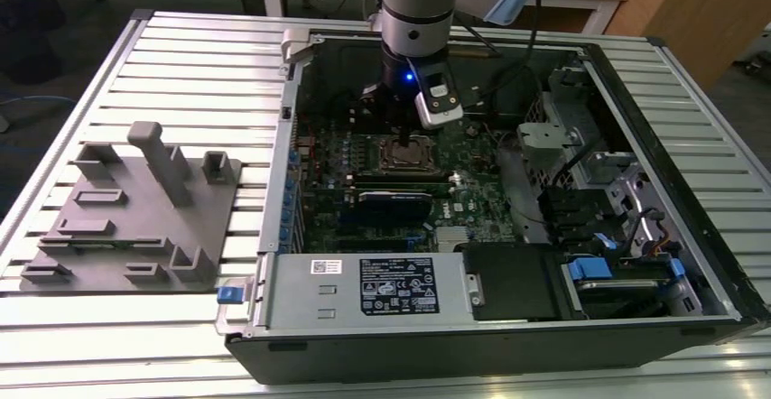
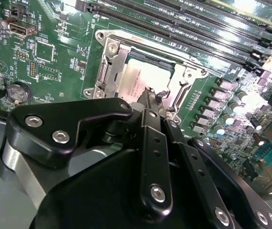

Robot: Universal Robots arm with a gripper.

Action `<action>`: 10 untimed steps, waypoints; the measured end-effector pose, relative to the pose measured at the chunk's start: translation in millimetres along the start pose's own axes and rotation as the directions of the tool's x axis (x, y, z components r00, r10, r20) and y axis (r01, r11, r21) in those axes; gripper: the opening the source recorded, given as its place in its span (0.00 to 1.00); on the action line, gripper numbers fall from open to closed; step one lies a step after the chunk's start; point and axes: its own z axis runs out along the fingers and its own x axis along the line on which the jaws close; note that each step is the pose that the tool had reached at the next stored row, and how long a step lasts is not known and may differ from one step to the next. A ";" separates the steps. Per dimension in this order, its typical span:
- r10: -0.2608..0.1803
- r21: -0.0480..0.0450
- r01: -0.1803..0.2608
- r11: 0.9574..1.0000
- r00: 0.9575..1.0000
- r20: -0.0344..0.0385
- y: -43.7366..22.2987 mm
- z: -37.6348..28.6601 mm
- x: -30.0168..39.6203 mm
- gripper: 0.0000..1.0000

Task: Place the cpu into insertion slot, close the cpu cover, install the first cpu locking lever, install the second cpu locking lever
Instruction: 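Install the first cpu locking lever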

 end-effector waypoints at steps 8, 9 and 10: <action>-0.062 -0.005 0.062 0.998 0.998 -0.004 0.0 0.4 0.0 0.10; -0.066 -0.005 0.066 0.998 0.998 -0.004 0.0 0.4 0.0 0.10; -0.066 -0.005 0.066 0.998 0.998 -0.004 0.0 0.3 0.0 0.10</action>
